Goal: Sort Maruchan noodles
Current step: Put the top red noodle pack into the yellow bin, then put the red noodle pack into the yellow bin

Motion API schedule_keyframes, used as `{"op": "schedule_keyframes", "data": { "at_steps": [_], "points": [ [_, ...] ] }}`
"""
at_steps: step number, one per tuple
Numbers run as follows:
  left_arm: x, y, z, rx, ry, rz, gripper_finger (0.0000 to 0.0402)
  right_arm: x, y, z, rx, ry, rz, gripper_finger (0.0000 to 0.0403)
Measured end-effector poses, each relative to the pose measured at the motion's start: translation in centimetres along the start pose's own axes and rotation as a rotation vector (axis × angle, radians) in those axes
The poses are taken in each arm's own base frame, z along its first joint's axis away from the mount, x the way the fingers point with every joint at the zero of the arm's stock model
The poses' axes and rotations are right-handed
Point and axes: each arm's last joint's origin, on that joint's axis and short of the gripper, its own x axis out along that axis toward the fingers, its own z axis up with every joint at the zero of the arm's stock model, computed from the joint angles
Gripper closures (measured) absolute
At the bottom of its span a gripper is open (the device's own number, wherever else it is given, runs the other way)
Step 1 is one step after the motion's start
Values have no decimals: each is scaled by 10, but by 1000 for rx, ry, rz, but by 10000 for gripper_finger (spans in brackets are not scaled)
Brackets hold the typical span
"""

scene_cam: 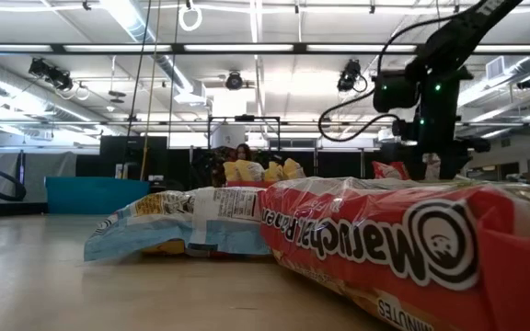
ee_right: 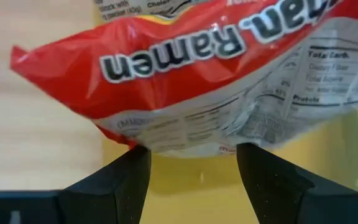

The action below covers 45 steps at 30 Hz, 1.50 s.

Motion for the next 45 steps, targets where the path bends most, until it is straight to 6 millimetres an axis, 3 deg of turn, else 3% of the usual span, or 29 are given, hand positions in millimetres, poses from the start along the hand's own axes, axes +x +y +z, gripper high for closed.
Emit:
{"op": "schedule_keyframes", "data": {
  "at_steps": [4, 11, 18, 24, 30, 35, 40, 45],
  "points": [
    [0, 0, 0, 0, 0, 0, 194, 11, -5, 9, 53, -60, -96, 161],
    [0, 0, 0, 15, 0, 1, 194, 17, -12, 22, 92, -96, -101, 160],
    [0, 0, 0, 9, 0, 1, 194, 14, -11, 18, 39, -105, -122, 160],
    [2, -2, 3, -16, -52, 14, 194, -25, 1, -2, -119, -196, -176, 161],
    [18, -13, -8, 32, -116, 6, 194, -72, 28, -23, -266, -250, -65, 161],
    [26, -16, -15, 33, -146, 9, 194, -112, 67, -58, -404, -333, 226, 161],
    [28, -17, -20, 75, -133, 11, 194, -152, 122, -118, -697, -373, 563, 161],
    [28, -18, -19, 107, -142, -16, 194, -184, 184, -186, -1027, -353, 660, 161]
  ]
}}
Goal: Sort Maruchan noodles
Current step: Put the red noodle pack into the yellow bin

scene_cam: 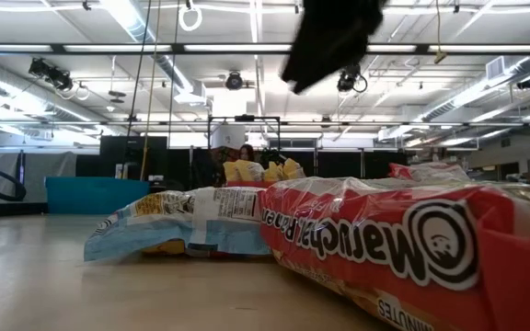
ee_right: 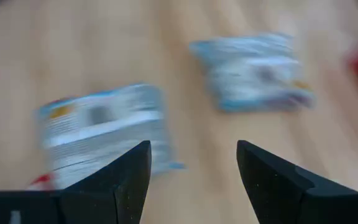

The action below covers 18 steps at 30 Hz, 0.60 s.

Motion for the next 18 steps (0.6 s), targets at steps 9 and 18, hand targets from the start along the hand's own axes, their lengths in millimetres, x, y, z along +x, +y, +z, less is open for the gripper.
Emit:
{"op": "schedule_keyframes", "data": {
  "at_steps": [9, 18],
  "points": [
    [0, -1, -1, -41, 7, -8, 194, 29, 101, 11, -315, 213, 157, 161],
    [-1, -2, -3, -33, 23, -37, 194, 44, 136, -7, -596, 337, 403, 177]
  ]
}}
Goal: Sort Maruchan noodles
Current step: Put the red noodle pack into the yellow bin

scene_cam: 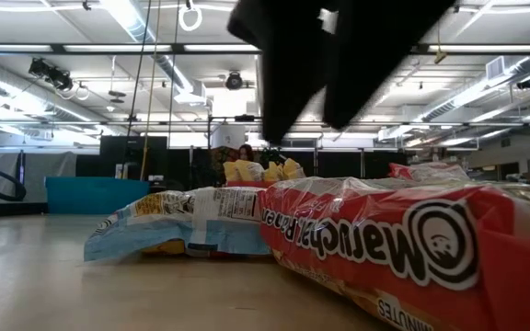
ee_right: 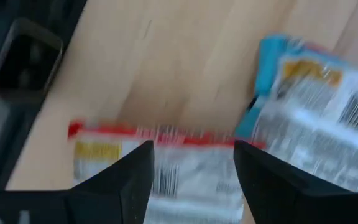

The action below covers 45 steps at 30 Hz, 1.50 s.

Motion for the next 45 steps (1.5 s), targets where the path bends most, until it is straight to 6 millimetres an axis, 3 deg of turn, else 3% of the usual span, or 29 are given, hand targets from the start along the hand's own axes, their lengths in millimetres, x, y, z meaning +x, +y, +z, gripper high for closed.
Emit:
{"op": "schedule_keyframes", "data": {
  "at_steps": [3, 8, 18, 23, 28, 34, 45],
  "points": [
    [0, 0, -1, -8, 11, 0, 194, -4, 6, -7, 19, 70, 34, 188],
    [0, 0, -3, 4, 29, 2, 194, -9, 16, -11, 246, 132, 164, 205],
    [0, 0, -4, 6, 35, 2, 194, -5, 43, 2, 356, 31, 342, 226],
    [0, 0, -4, 8, 36, 2, 194, 16, 49, -11, 427, 135, 388, 229],
    [0, 0, -5, 11, 39, 3, 194, 21, 44, -40, 471, 385, 277, 229],
    [0, 0, -5, 12, 39, 3, 194, 0, 21, -76, 396, 660, -258, 231],
    [0, 0, -4, 8, 36, 3, 194, -30, 0, -73, 457, 339, -256, 231]
  ]
}}
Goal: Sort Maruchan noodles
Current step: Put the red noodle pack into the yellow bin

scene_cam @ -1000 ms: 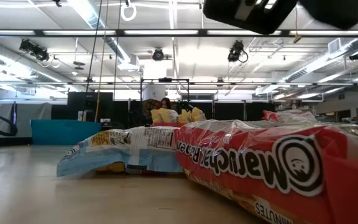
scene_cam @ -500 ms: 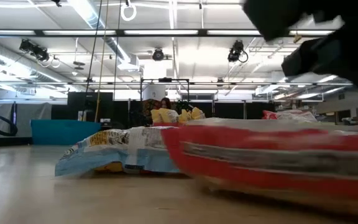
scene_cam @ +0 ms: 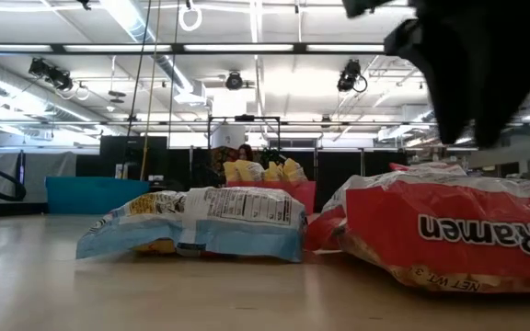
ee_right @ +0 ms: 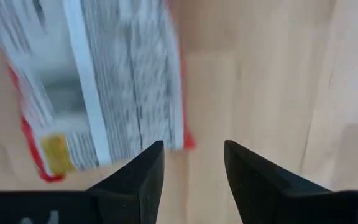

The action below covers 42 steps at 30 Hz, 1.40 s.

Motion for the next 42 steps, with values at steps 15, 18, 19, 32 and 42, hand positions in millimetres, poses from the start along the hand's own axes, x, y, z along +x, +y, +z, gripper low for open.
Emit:
{"op": "schedule_keyframes", "data": {
  "at_steps": [15, 18, 19, 32, 42],
  "points": [
    [0, -5, -1, -13, 24, -163, 194, 67, -66, 18, 153, -139, 572, 231],
    [0, -5, -2, -9, 28, -163, 194, 74, -63, 18, 107, -109, 660, 231],
    [0, -4, -2, -8, 31, -162, 194, 75, -62, 18, 90, -99, 687, 231],
    [0, -4, -2, -21, 32, -142, 194, 51, -68, 7, 129, -18, 774, 231],
    [0, -4, -3, -36, 40, -140, 194, 65, -58, 3, 253, 86, 759, 231]
  ]
}}
